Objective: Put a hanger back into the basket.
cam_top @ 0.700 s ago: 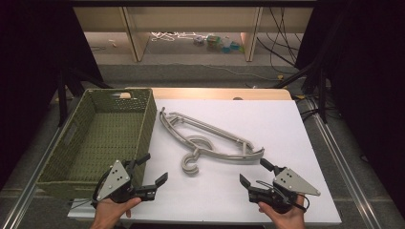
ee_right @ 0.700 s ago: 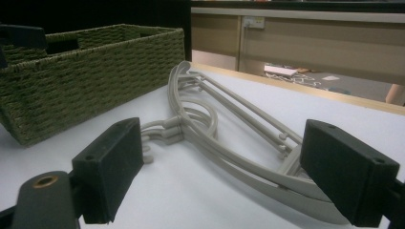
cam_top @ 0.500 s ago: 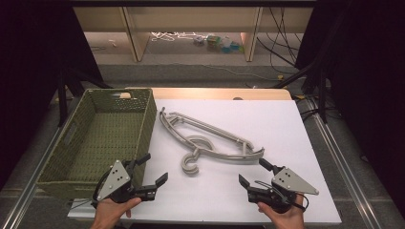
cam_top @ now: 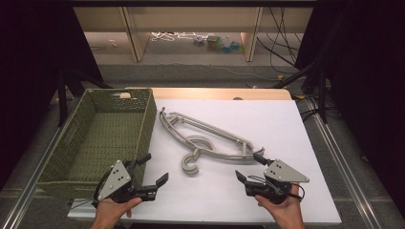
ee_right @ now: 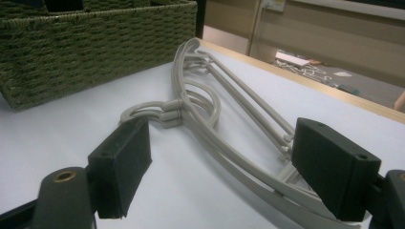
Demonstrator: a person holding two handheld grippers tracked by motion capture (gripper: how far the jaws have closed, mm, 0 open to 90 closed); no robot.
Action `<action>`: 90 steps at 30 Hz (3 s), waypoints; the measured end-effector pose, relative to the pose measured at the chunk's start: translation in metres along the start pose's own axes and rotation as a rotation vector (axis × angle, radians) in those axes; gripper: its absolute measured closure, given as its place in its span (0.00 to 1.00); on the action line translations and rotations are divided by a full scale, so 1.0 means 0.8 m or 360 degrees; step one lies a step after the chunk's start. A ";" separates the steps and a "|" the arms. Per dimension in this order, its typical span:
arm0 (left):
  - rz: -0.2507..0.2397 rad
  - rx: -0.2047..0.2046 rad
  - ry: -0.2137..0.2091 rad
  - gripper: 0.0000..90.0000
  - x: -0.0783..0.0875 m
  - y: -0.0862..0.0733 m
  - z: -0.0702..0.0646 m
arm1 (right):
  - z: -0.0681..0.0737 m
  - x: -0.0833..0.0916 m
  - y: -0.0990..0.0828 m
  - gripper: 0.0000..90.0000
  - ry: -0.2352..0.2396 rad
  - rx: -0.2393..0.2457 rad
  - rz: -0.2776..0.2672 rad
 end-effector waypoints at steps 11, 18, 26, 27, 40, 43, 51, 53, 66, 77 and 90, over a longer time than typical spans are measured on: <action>-0.0001 -0.0008 0.0001 0.17 0.000 0.000 0.001 | -0.020 -0.054 0.013 0.25 0.0152 0.0082 0.0223; -0.0001 -0.0002 0.0005 0.17 0.000 0.000 0.001 | -0.029 -0.105 0.000 0.31 0.0295 0.0205 0.0490; -0.0003 0.0004 -0.0001 0.17 0.000 0.001 0.000 | -0.034 -0.158 -0.020 0.40 0.0387 0.0361 0.0692; -0.0004 0.0000 -0.0003 0.17 0.000 0.001 0.001 | -0.034 -0.162 -0.022 0.41 0.0398 0.0367 0.0721; -0.0001 -0.0009 -0.0012 0.17 0.000 0.001 0.000 | -0.033 -0.189 -0.034 0.64 0.0549 0.0497 0.0876; 0.0000 0.0004 -0.0009 0.17 -0.001 0.001 0.000 | -0.033 -0.191 -0.035 0.67 0.0555 0.0492 0.0893; -0.0005 0.0009 -0.0011 0.17 -0.001 0.000 0.000 | -0.035 -0.195 -0.038 0.77 0.0604 0.0522 0.0922; -0.0005 0.0010 -0.0011 0.17 -0.001 0.000 0.000 | -0.035 -0.196 -0.039 0.78 0.0614 0.0525 0.0930; -0.0002 0.0014 -0.0010 0.17 -0.001 0.000 0.000 | -0.033 -0.198 -0.035 0.89 0.0701 0.0597 0.0925; 0.0004 0.0006 -0.0011 0.17 -0.001 0.000 0.000 | -0.031 -0.196 -0.025 0.90 0.0709 0.0632 0.0933; -0.0001 0.0003 -0.0011 0.17 -0.002 0.000 0.000 | -0.034 -0.194 -0.020 0.90 0.0722 0.0623 0.0917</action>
Point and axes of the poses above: each handheld gripper's, and its own axes: x roughly backward along the jaws, y roughly out of its top, z roughly to its left, the point moved 1 cm from there along -x, roughly forward along the jaws, and after that the axes turned 15 degrees about -z, right-handed, at the moved point
